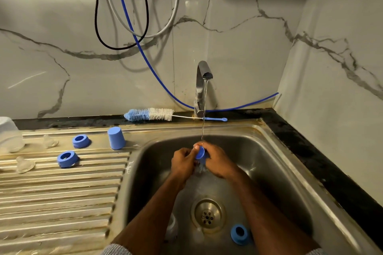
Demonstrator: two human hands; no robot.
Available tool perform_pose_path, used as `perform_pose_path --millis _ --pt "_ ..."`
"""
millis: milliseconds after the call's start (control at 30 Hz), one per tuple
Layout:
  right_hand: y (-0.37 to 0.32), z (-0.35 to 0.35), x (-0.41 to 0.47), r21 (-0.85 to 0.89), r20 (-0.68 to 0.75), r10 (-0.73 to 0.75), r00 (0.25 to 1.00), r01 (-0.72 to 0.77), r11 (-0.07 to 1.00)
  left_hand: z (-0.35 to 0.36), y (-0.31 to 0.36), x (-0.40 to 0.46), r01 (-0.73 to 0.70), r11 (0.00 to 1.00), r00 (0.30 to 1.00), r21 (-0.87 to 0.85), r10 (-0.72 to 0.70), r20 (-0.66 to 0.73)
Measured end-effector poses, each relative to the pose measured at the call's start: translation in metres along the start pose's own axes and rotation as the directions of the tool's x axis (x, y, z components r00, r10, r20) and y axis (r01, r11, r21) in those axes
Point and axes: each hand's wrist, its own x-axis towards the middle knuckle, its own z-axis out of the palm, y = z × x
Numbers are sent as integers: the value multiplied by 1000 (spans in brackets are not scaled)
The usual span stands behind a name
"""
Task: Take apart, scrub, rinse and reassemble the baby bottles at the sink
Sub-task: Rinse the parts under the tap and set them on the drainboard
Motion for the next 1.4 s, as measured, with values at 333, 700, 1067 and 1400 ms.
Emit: perform_pose_path --millis 333,700,1067,1400 --pt "4 9 1 -3 -65 96 993 -96 995 -8 -11 13 16 997 989 75 -5 -145" --pt "3 8 2 -137 64 246 967 -236 962 -11 -21 18 16 982 990 188 10 -138" --pt "7 12 5 -208 -15 286 958 -283 936 -10 -22 21 39 976 990 215 -8 -141" --pt "13 12 6 -216 -126 208 970 -231 948 -10 -27 25 43 980 988 193 -14 -152"
